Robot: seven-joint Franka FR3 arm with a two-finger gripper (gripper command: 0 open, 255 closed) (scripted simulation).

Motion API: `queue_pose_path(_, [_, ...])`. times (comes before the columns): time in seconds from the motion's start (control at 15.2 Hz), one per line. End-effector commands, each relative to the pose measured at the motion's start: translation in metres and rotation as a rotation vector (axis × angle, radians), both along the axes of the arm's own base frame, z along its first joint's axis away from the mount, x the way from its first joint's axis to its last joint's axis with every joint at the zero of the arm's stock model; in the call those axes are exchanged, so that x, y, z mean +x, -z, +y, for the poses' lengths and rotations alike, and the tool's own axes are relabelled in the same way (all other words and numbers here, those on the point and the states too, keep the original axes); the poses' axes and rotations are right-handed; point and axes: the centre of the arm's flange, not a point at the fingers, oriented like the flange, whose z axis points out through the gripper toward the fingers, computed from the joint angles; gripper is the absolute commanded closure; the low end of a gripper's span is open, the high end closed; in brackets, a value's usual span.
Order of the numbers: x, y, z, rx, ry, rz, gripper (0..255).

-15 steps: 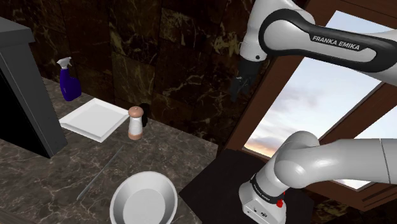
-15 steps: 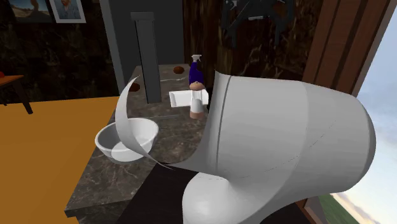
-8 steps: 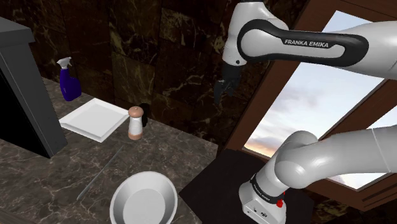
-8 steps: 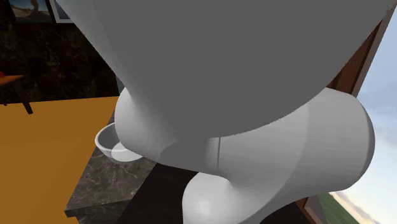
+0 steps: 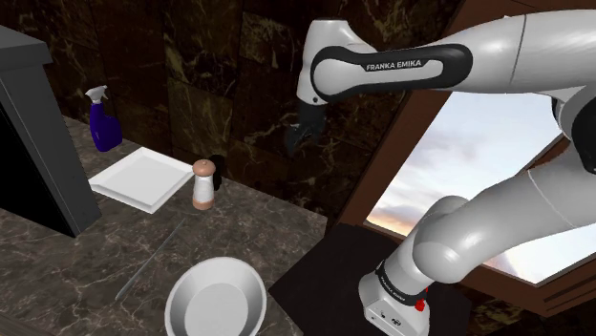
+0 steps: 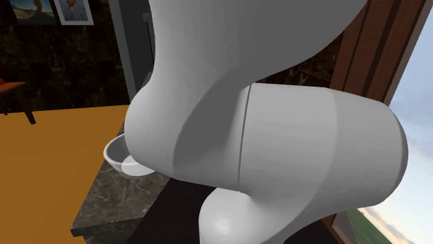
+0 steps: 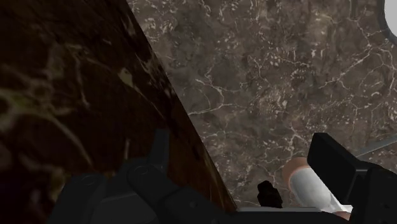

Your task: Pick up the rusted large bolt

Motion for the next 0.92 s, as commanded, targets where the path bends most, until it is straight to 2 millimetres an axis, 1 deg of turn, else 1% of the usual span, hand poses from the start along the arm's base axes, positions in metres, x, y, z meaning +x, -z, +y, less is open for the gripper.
queue_pose_path(0.0, [0.022, 0.012, 0.014, 0.007, 0.002, -0.008, 0])
queue_pose_path(0.86, [0.155, 0.089, 0.071, 0.045, 0.009, -0.048, 0])
